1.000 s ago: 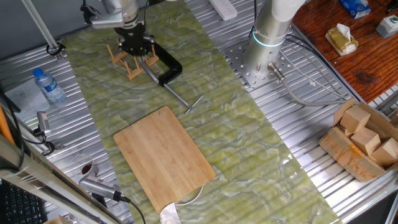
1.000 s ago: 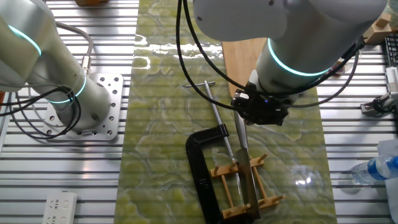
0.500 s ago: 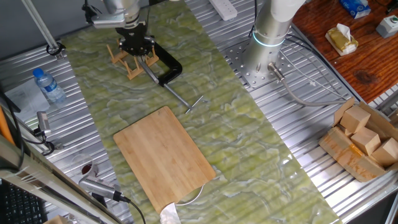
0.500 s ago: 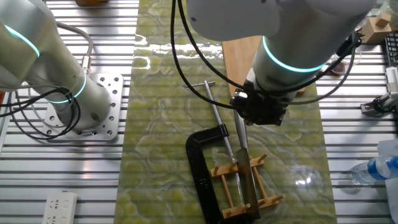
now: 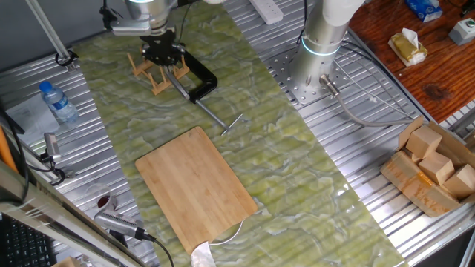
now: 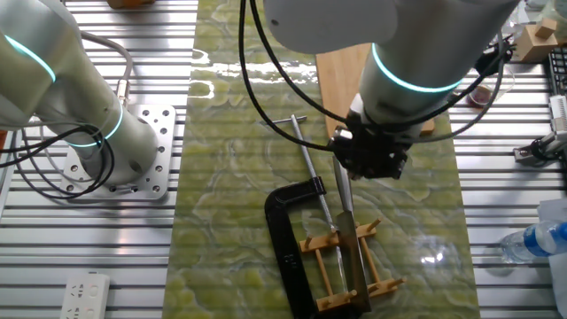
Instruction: Put the knife on the cutting board
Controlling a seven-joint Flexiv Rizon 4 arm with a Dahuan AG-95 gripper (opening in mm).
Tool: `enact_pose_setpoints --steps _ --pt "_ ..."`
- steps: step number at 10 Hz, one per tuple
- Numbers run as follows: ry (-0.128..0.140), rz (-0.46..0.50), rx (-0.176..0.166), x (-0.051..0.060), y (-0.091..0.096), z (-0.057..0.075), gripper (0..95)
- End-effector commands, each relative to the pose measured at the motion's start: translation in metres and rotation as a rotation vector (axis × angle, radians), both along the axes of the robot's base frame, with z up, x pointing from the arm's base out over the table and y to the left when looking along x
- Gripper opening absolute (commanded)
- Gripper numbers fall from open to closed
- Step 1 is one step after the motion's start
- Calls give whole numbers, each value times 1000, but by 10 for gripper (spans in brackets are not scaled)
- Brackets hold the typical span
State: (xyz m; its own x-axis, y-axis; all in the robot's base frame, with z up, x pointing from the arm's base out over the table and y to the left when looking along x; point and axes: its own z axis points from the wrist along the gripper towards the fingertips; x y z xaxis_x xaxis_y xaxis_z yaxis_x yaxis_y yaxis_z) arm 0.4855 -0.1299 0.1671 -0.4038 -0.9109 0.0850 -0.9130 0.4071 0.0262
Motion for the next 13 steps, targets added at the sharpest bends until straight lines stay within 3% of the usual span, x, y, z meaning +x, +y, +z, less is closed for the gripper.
enact_pose_setpoints --steps 1,3,4,6,8,11,13 --pt "7 211 43 6 -29 -2 0" --pt "20 284 56 9 -52 -4 0" --pt "29 306 58 9 -61 -6 190" --pt "46 343 75 10 -74 -9 190" --pt "89 372 88 8 -84 -7 190" --pt "106 461 111 6 -91 -4 190" --pt "116 504 106 6 -93 -6 190"
